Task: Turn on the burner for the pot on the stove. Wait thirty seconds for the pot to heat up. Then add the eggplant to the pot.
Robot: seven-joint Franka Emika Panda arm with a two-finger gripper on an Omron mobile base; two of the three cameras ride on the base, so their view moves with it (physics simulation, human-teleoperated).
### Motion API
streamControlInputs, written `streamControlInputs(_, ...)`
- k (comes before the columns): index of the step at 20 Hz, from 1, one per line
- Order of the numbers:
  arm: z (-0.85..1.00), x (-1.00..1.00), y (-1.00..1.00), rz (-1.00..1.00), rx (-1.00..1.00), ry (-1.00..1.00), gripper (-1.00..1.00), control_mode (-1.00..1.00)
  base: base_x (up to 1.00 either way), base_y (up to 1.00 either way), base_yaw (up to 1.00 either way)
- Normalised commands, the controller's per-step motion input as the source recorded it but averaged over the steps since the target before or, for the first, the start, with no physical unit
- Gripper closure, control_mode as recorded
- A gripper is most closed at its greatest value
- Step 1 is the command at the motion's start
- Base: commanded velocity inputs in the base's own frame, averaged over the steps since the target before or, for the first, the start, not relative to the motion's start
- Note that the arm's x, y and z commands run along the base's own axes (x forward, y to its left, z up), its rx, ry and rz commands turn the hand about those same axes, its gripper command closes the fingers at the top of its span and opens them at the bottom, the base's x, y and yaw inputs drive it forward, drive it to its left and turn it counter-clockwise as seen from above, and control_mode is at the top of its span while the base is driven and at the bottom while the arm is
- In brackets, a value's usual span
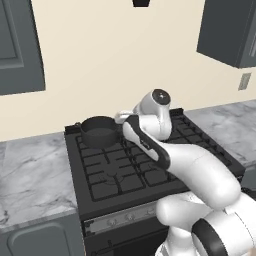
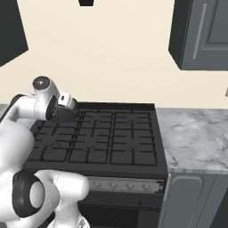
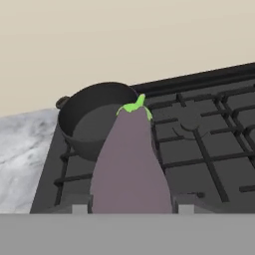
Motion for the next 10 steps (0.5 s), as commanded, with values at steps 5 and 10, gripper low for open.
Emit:
streamControlInputs(5,0.0,0.98,0.28,0.0,0.01,0.09,1.0,-1.0,0.0,0.0,0.0)
streamControlInputs(10,0.0,0.78,0.52,0.0,0.0,0.14,1.0,-1.0,0.0,0.0,0.0)
